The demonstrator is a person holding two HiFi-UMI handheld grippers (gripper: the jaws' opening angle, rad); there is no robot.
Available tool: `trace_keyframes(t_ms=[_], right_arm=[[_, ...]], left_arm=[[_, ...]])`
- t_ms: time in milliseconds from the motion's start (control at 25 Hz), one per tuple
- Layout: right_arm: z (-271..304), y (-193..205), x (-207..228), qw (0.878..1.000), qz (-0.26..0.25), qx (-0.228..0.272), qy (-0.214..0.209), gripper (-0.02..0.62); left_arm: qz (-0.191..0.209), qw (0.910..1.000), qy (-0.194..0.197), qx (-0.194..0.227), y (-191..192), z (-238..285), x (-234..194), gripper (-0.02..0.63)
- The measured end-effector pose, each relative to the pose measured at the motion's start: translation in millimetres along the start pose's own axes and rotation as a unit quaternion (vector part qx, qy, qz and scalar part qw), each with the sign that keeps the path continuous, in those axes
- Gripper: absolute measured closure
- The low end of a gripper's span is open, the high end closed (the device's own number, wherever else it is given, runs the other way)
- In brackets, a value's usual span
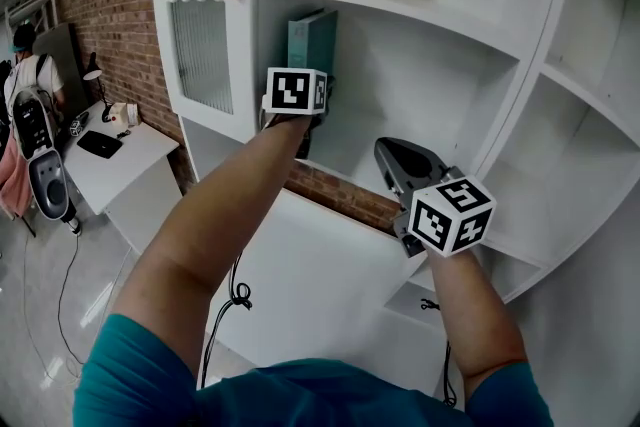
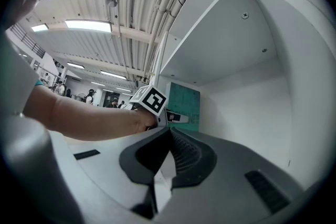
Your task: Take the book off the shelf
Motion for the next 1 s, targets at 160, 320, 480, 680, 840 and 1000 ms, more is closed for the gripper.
trace_keyframes(t_ms=[160,320,480,680,840,1000], right_arm=[[0.2,1.3,1.6,1.0,0.0,-0.002,0.002,0.574],[-1.8,2.5,4.0,1.0,-0.001,-0.005,0.009,0.574],[-3.2,1.6,7.3,1.0,-0.003,-0.009,0.013,0.574],[-5.6,-0.4,5.9,1.0,-0.006,-0.01,0.015,0.574],[-9.7,-5.2,-2.8,1.0,-0.009,-0.007,0.009,0.574],[-15.0,-10.2,-14.3,1.0,-0.011,-0.001,-0.002,0.574]], left_arm=[[-0.002,0.9999,-0.012,-0.004,-0.3,4.7,-2.1,0.297],[0.001,0.9998,-0.022,0.0,0.1,4.9,-7.0,0.443],[-0.003,0.9999,-0.014,-0.002,0.2,-2.0,-7.5,0.443],[0.013,0.9998,0.005,0.011,-6.4,-27.9,2.0,0.442],[0.026,0.9987,0.034,0.026,-8.1,-60.5,15.9,0.442],[0.037,0.9973,0.05,0.039,-4.6,-95.4,22.9,0.442]])
Point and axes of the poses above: the fingertips, and each gripper's own axes: z forward along the fingers, x to its right, y out of its underside, the point moved 5 cm from there along -z, backward along the fingers, and after that the axes turned 1 degree about -z, right-handed, at the moved point
